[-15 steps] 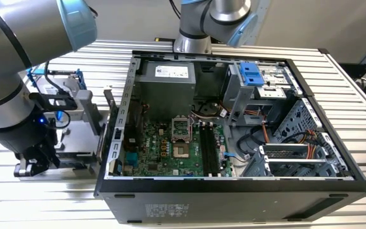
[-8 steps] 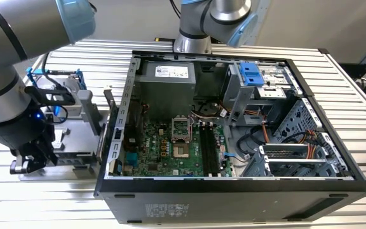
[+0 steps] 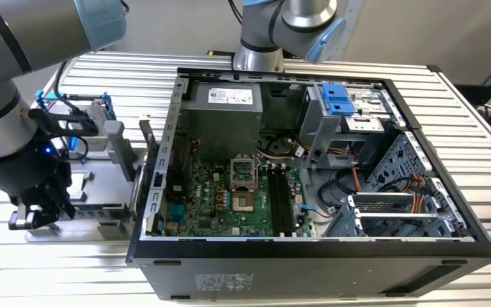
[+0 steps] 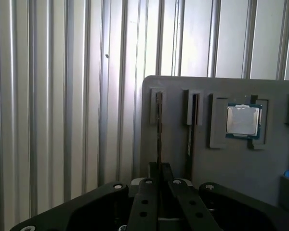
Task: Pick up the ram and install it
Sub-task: 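Pick up the ram and move it above insertion slot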
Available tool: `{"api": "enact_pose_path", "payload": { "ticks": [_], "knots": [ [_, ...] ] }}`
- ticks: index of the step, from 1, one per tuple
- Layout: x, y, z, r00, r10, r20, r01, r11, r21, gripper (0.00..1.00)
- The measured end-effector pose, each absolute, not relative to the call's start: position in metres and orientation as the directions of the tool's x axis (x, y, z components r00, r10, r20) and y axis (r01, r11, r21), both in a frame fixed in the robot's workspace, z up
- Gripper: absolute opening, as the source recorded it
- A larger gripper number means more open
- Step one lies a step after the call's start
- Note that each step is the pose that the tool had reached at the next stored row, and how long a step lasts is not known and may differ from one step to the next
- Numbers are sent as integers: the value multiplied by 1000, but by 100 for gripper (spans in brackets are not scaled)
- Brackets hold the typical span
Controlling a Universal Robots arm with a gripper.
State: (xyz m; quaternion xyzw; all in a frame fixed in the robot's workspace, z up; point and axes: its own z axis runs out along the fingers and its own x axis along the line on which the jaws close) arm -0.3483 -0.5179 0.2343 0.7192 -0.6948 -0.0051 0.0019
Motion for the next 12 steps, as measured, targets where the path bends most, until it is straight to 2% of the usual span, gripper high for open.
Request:
{"api": "enact_pose_path", "payload": {
  "ticks": [12],
  "knots": [
    [-348, -518, 252, 34, -999, -5, -999, -34, 10, 0]
  ]
}}
